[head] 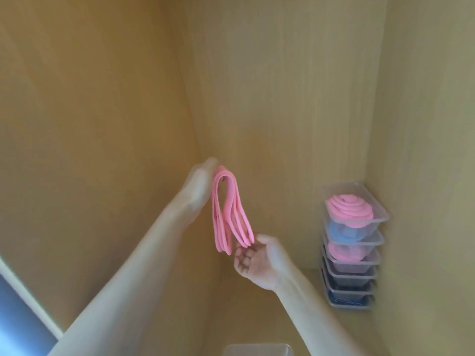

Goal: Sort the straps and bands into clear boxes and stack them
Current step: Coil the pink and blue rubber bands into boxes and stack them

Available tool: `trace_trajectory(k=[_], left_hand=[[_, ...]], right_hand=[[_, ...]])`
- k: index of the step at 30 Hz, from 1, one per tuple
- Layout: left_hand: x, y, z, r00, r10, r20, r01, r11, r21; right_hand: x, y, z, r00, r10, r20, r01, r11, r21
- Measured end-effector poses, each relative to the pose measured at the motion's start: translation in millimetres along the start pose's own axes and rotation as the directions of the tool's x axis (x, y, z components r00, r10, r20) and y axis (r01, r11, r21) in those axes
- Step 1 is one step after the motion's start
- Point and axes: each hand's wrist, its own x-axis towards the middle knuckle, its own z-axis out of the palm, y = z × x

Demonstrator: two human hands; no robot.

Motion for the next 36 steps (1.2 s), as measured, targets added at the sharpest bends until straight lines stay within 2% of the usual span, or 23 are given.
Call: trace_trajectory(k=[5, 8, 12, 17, 20, 26, 30, 33, 36], left_hand=[[1, -12, 11, 0.996, -0.064, -0.069, 0.052, 0.986, -0.156], [-1, -14, 14, 0.989, -0.090, -0.118, 0.063, 0.975, -0.212], [-6, -14, 17, 0.988, -0.118, -0.099, 0.089, 0.962, -0.260], [-9, -11, 21, 0.991, -0.131, -0.030, 0.114, 0.937, -0.331], [-4, -7, 15, 0.992, -0.123, -0.028, 0.105, 0.926, -0.364], [-5, -30, -14, 0.991, -0.110, -0.081, 0.089, 0.969, -0.230], [-14, -62, -18, 0.982, -0.186, -0.040, 0.184, 0.982, -0.052], [-27, -91, -9, 0.954, -0.298, 0.014, 0.299, 0.952, -0.062], [-40, -124, 1, 0.911, -0.408, 0.056, 0.410, 0.912, -0.021]], right_hand=[[5, 28, -3, 0.999, 0.004, -0.033, -0.003, 0.999, 0.039], [3, 43, 0, 0.998, 0.050, -0.030, -0.050, 0.999, -0.006], [-3, 52, 3, 0.996, 0.090, -0.025, -0.091, 0.995, -0.027], [-6, 52, 7, 0.987, -0.002, 0.162, -0.025, 0.985, 0.169], [-7, 47, 6, 0.979, -0.097, 0.179, 0.054, 0.972, 0.229], [-18, 23, -10, 0.971, -0.224, 0.078, 0.220, 0.974, 0.060], [-35, 4, -26, 0.956, -0.294, -0.020, 0.291, 0.953, -0.086], [-46, -5, -38, 0.944, -0.317, -0.091, 0.302, 0.942, -0.149], [-55, -7, -47, 0.936, -0.335, -0.105, 0.305, 0.924, -0.230]])
